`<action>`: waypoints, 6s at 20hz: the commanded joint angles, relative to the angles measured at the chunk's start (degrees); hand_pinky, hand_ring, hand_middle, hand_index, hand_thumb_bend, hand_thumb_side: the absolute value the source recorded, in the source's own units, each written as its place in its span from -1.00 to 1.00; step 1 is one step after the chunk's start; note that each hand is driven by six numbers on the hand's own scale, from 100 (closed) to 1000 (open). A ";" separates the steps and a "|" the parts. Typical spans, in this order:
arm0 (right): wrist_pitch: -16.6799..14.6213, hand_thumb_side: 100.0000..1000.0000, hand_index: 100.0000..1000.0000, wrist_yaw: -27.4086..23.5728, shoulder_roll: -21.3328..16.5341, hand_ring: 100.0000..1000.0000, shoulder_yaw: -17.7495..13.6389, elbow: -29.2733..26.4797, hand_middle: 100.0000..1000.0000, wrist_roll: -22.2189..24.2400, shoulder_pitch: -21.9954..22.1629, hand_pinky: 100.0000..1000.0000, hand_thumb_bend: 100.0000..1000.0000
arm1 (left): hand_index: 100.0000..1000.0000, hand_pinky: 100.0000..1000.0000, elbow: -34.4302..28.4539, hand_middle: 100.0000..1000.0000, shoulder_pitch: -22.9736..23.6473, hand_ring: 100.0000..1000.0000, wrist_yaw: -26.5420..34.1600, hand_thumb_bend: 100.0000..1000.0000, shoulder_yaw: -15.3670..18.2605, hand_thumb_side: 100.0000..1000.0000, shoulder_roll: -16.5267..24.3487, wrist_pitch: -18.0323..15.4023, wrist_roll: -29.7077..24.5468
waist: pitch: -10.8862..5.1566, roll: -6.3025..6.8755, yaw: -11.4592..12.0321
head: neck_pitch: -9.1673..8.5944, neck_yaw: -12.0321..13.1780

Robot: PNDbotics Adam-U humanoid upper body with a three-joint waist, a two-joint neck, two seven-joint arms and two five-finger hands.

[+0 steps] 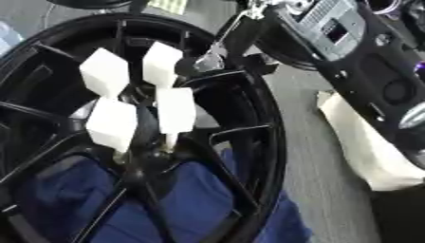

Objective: Pull the pin out of the wheel hub.

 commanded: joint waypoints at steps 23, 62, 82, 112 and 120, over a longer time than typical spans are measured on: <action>-18.35 -1.00 0.62 9.08 -4.12 0.62 0.41 -2.93 0.51 18.13 1.27 0.74 -0.32 | 0.47 0.65 -0.96 0.41 -0.36 0.40 -0.84 -0.84 1.23 0.42 2.32 -0.54 0.54 | 0.77 -0.85 1.11 | -1.71 -1.65; -18.35 -1.00 0.47 12.59 -2.39 0.54 1.28 -1.45 0.29 18.13 -0.20 0.71 -0.42 | 0.47 0.66 -0.96 0.41 0.01 0.38 -1.31 -0.87 1.31 0.44 2.41 -0.68 0.55 | 1.51 -1.57 0.96 | -2.41 -2.49; -18.35 -1.00 0.06 14.53 -1.36 0.38 2.27 -0.10 -0.29 18.13 -1.89 0.67 -0.54 | 0.47 0.66 -0.96 0.41 0.36 0.37 -1.29 -0.88 1.52 0.44 2.80 -0.95 0.70 | 0.55 -2.38 0.88 | -2.21 -3.69; -18.35 -1.00 -0.05 5.63 -2.47 0.30 -2.94 2.37 -0.42 18.13 -2.63 0.65 -0.60 | 0.47 0.67 -0.96 0.41 2.92 0.37 -1.45 -0.84 2.18 0.39 3.66 -1.00 1.89 | -4.65 -1.77 -2.39 | 1.62 -1.99; -18.14 -1.00 -0.04 -1.74 -8.20 0.30 -8.74 2.33 -0.42 18.13 1.72 0.65 -0.63 | 0.47 0.67 -0.96 0.40 5.17 0.37 -1.74 -0.82 2.84 0.38 3.94 -0.90 2.74 | -6.67 -0.48 -5.72 | 4.70 3.37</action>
